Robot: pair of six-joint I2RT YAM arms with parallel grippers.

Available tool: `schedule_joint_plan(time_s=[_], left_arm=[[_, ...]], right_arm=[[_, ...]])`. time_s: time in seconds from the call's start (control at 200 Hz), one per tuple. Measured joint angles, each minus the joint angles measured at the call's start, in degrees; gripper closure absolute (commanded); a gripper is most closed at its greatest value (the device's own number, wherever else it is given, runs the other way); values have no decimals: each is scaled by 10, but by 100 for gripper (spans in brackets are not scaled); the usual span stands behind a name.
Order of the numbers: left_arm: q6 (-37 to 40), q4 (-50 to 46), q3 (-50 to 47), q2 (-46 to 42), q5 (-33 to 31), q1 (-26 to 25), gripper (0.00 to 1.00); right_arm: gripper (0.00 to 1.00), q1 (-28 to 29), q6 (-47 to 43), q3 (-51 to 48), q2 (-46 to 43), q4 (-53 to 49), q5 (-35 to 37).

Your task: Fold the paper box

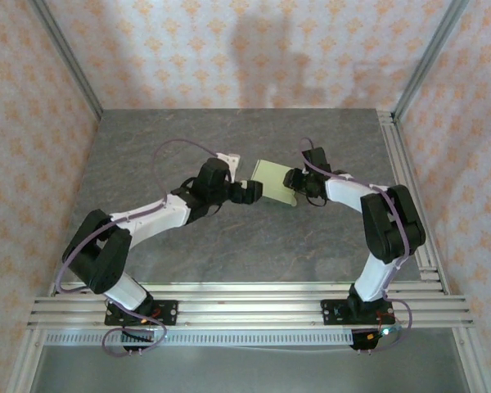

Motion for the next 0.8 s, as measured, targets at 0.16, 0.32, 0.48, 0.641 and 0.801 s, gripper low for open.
schedule_joint_plan(time_s=[0.16,0.32,0.48,0.641,0.801], left_arm=[[-54,-34,83,53,6,46,12],[-82,-87,156,120,23,71,17],[-80,-156,219,186,47,72,32],[-82,-187,225,219,70,72,48],[-83,-198,223,228,82,72,58]], right_arm=[[55,-3,-83,16,7,-15,-47],[55,-3,-156,51,30,-49,-97],[53,-3,-194,67,39,-71,-124],[51,-6,-199,70,40,-80,-139],[50,-14,-196,70,40,-81,-151]])
